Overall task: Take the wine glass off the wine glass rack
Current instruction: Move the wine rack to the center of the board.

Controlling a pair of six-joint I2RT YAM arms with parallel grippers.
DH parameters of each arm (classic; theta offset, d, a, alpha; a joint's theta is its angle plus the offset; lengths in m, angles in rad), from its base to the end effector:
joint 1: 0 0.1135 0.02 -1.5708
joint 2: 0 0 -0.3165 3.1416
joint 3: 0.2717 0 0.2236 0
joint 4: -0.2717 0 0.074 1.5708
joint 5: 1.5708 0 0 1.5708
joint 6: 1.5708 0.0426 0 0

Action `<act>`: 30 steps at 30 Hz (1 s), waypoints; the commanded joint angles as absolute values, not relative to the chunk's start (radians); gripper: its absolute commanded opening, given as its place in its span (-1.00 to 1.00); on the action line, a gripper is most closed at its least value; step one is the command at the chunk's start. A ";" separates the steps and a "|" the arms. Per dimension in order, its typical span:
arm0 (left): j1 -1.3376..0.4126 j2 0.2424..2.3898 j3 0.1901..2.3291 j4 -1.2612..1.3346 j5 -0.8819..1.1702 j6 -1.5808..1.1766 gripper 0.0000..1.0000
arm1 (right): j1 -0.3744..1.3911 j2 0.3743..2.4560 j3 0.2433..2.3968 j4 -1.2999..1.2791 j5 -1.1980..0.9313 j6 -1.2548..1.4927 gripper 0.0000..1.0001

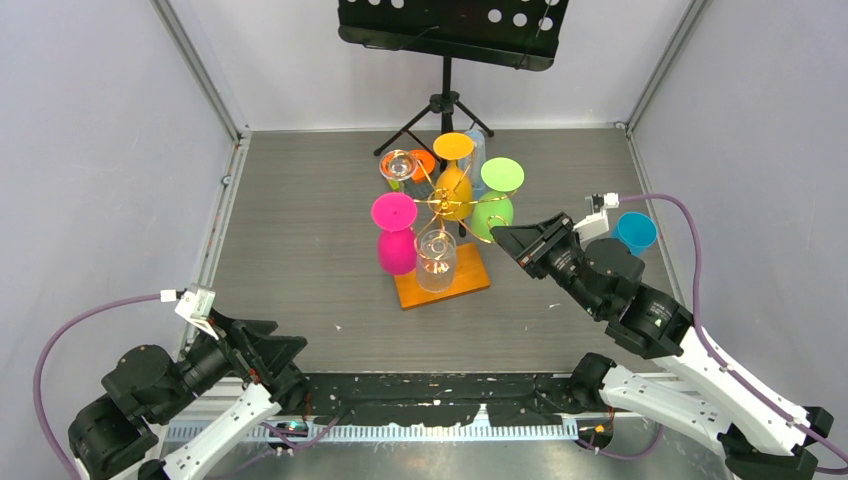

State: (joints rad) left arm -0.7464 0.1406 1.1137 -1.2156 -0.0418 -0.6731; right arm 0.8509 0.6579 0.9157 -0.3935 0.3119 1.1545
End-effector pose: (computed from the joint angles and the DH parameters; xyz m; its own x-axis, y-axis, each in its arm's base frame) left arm -0.0785 0.0751 0.3417 -0.5422 -0.3469 -0.7653 0.3973 0.6967 -0.5973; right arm 0.0600 0.0485 0.4045 -0.5072 0.7419 -0.4386 -0.1267 0.4392 0.8894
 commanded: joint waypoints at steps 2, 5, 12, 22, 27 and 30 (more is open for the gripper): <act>-0.750 0.147 1.110 -1.180 -0.052 -0.659 0.99 | 0.851 0.621 0.944 -0.311 0.389 1.121 -0.48; -0.750 0.148 1.112 -1.181 -0.055 -0.657 0.99 | 0.852 0.613 0.948 -0.324 0.396 1.105 -0.27; -0.750 0.158 1.117 -1.176 -0.061 -0.651 0.99 | 0.851 0.608 0.970 -0.352 0.393 1.061 -0.01; -0.750 0.171 1.134 -1.188 -0.076 -0.650 0.99 | 0.851 0.562 0.971 -0.403 0.407 0.914 0.25; -0.750 0.172 1.162 -1.208 -0.096 -0.652 0.99 | 0.851 0.533 0.973 -0.402 0.388 0.753 0.30; -0.751 0.174 1.172 -1.214 -0.107 -0.652 0.99 | 0.851 0.531 1.000 -0.458 0.386 0.664 0.31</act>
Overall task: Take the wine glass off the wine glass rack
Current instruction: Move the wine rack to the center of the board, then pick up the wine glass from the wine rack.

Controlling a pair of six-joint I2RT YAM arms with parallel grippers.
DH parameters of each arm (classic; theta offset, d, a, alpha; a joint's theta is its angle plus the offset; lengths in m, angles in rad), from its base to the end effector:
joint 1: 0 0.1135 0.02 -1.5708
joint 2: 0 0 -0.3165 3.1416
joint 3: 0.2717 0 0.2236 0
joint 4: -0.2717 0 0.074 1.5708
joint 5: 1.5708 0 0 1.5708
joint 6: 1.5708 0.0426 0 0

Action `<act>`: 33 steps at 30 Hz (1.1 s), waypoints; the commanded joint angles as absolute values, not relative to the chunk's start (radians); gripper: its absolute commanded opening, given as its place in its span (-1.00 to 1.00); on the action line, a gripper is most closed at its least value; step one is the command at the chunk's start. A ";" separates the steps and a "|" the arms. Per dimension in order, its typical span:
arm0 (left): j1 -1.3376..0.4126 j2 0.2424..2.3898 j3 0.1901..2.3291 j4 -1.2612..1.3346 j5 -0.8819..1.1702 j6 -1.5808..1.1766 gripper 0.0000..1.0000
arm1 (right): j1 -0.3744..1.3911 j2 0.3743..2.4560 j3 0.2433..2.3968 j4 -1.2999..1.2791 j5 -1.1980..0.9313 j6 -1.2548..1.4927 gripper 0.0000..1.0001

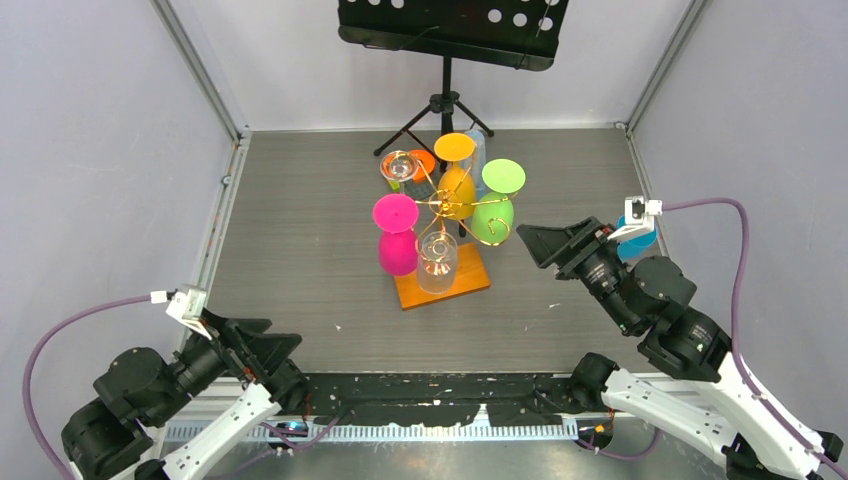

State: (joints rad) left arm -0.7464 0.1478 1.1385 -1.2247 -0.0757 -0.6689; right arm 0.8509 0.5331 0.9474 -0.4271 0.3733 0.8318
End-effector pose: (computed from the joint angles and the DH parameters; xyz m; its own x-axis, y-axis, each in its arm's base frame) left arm -0.0799 0.0783 0.3462 -0.5199 -0.3614 -0.7740 0.3832 0.7111 -0.5895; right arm 0.0342 0.0154 0.4145 -0.3454 0.6499 -0.6769 -0.3034 0.6053 0.7359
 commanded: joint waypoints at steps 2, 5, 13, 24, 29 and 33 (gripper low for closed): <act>-0.750 0.180 1.177 -1.214 -0.110 -0.652 0.99 | 0.851 0.527 1.021 -0.500 0.398 0.614 0.34; -0.751 0.200 1.187 -1.201 -0.109 -0.645 0.99 | 0.851 0.501 1.024 -0.588 0.441 0.516 0.40; -0.750 0.262 1.229 -1.155 -0.094 -0.630 0.99 | 0.851 0.460 0.992 -0.708 0.509 0.417 0.48; -0.750 0.415 1.303 -1.061 -0.053 -0.618 0.99 | 0.851 0.459 0.925 -0.761 0.521 0.385 0.47; -0.750 0.507 1.360 -1.026 -0.050 -0.620 0.99 | 0.851 0.471 0.913 -0.767 0.510 0.376 0.47; -0.750 0.576 1.415 -0.993 -0.027 -0.639 0.98 | 0.851 0.472 0.904 -0.768 0.501 0.374 0.47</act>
State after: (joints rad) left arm -0.7464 0.5171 1.3525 -1.0893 -0.0582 -0.6395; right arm 0.8509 0.4587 0.9077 -0.7887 0.4934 0.3939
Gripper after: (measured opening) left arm 0.994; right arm 0.737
